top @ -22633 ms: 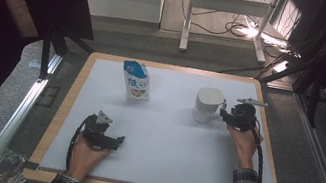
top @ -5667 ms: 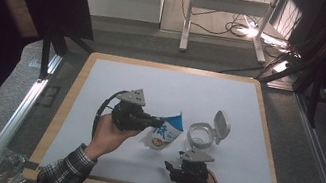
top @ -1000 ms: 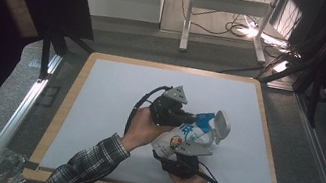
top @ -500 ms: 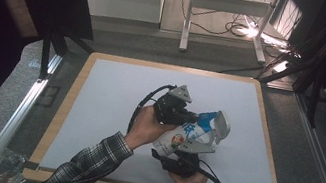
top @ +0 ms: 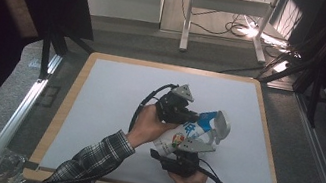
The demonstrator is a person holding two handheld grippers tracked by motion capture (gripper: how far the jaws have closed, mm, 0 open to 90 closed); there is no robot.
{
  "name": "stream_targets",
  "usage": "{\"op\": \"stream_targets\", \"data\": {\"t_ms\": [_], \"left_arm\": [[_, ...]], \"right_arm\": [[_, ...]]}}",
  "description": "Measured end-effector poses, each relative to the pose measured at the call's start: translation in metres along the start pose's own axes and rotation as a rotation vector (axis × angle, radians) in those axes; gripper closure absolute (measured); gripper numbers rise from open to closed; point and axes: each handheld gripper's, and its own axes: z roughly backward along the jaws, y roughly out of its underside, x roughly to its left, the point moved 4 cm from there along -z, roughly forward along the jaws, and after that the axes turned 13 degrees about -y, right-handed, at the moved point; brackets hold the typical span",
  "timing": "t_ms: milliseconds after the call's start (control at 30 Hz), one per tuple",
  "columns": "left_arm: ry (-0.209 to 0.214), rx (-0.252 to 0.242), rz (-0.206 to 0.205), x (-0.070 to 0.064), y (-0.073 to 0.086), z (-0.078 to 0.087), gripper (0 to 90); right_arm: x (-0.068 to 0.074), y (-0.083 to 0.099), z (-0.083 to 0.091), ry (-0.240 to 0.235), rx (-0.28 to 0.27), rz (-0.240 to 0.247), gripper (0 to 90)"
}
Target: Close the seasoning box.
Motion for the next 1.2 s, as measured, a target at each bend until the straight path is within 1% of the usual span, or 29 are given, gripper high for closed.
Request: {"op": "stream_targets", "data": {"t_ms": [67, 167, 267, 433, 667, 833, 967, 1033, 1200], "left_arm": [[0.000, 0.005, -0.004, 0.001, 0.000, -0.001, 87.4], [0.000, 0.005, 0.004, 0.001, 0.000, -0.002, 87.4], [0.001, 0.014, 0.002, 0.001, -0.001, -0.004, 87.4], [0.000, 0.025, -0.004, 0.002, -0.003, -0.006, 87.4], [0.000, 0.028, -0.005, 0.002, -0.004, -0.008, 87.5], [-0.001, 0.039, -0.006, 0.003, -0.005, -0.009, 87.5], [-0.002, 0.043, -0.004, 0.003, -0.006, -0.010, 87.5], [0.000, 0.043, 0.003, 0.002, -0.006, -0.011, 87.4], [0.000, 0.048, 0.003, 0.002, -0.006, -0.011, 87.5]], "right_arm": [[0.000, 0.000, 0.000, -0.003, 0.000, -0.001, 57.3], [0.001, -0.001, 0.000, -0.009, -0.002, -0.008, 57.4], [0.001, -0.002, 0.000, -0.011, -0.007, -0.005, 57.5], [0.002, -0.003, 0.001, -0.019, -0.012, -0.016, 57.6], [0.002, -0.004, 0.001, -0.027, -0.020, -0.020, 57.7], [0.002, -0.006, 0.002, -0.034, -0.026, -0.024, 57.8], [0.003, -0.007, 0.003, -0.038, -0.032, -0.028, 57.9], [0.003, -0.007, 0.003, -0.038, -0.034, -0.027, 57.9], [0.004, -0.008, 0.003, -0.042, -0.036, -0.033, 58.0]]}}
